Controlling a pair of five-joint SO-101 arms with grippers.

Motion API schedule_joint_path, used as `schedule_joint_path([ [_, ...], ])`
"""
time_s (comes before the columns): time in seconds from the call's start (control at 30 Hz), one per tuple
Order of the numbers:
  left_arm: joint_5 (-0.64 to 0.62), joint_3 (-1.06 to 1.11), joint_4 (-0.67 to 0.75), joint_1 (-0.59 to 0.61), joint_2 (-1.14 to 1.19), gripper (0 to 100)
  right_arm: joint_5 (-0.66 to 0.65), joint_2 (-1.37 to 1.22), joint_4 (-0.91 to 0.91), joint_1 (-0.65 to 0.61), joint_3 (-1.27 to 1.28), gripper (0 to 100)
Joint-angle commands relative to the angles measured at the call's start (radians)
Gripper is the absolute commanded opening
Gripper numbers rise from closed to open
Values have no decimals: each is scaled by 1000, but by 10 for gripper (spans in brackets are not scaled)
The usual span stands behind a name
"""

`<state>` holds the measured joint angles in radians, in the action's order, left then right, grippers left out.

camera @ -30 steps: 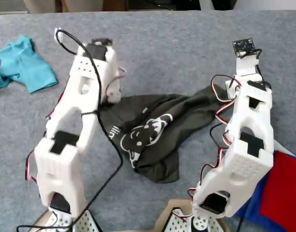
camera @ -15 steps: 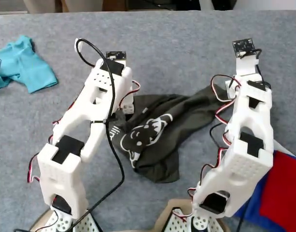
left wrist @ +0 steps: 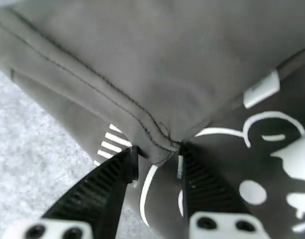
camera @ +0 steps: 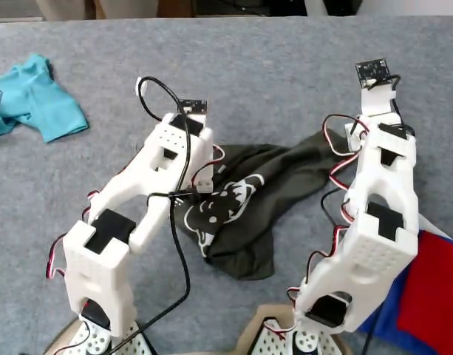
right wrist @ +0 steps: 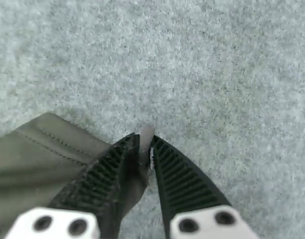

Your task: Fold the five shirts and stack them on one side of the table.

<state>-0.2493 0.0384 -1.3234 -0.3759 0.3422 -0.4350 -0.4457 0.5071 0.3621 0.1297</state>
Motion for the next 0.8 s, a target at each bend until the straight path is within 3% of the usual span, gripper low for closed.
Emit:
schedule_joint_path([
  [0.0, 37, 11, 44, 0, -58, 146, 0, 4, -17, -4, -54, 5],
  [0.2, 80, 28, 94, 0, -58, 140, 0, 4, -17, -4, -54, 5],
  [0.4, 80, 107, 169, -8, -58, 18, 0, 4, -17, -4, -54, 5],
  [0.77, 81, 135, 212, 2, -68, 18, 0, 4, -17, -4, -54, 5],
])
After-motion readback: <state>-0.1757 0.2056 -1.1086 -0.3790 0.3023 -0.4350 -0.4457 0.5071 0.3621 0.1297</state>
